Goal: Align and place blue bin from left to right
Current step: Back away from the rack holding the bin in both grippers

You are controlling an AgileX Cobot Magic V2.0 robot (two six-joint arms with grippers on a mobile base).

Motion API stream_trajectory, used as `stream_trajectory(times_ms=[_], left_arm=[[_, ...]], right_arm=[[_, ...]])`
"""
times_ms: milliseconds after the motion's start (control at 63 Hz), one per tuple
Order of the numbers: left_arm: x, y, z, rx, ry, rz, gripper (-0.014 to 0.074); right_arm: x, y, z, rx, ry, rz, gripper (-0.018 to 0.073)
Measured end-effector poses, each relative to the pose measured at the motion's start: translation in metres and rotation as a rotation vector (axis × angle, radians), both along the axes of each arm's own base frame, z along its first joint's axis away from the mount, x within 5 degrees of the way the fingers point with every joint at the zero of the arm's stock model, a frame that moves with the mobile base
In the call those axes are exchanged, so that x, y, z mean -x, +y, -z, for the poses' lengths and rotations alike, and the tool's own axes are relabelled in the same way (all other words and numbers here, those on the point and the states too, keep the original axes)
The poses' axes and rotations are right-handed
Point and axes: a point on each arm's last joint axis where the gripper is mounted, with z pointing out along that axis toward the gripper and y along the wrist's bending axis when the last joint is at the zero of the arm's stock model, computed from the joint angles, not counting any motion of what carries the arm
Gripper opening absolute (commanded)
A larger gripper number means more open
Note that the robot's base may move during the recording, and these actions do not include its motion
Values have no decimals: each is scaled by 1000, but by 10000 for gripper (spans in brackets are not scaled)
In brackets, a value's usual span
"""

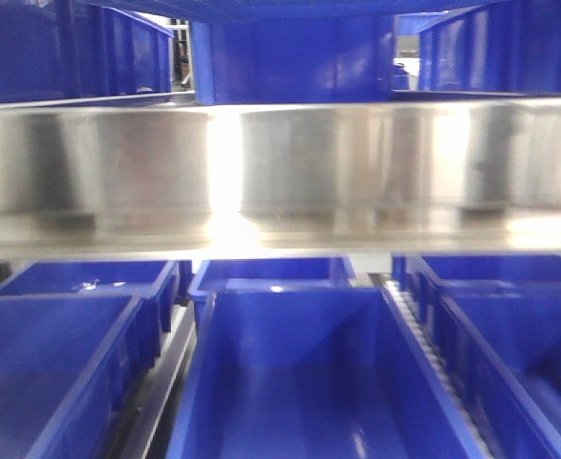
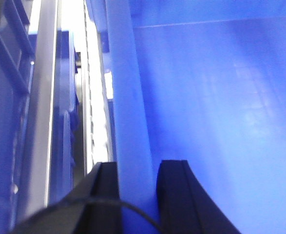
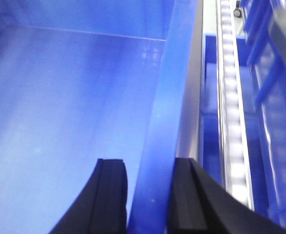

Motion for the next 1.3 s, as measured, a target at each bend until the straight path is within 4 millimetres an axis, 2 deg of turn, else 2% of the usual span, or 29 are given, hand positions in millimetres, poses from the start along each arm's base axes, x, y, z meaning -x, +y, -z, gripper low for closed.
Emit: stream_trajectory(times_ms=[1301], left_arm=[[0,0,0,0,2,1,-16]], right_arm=[[1,0,-1,-2,-2,1,-78]])
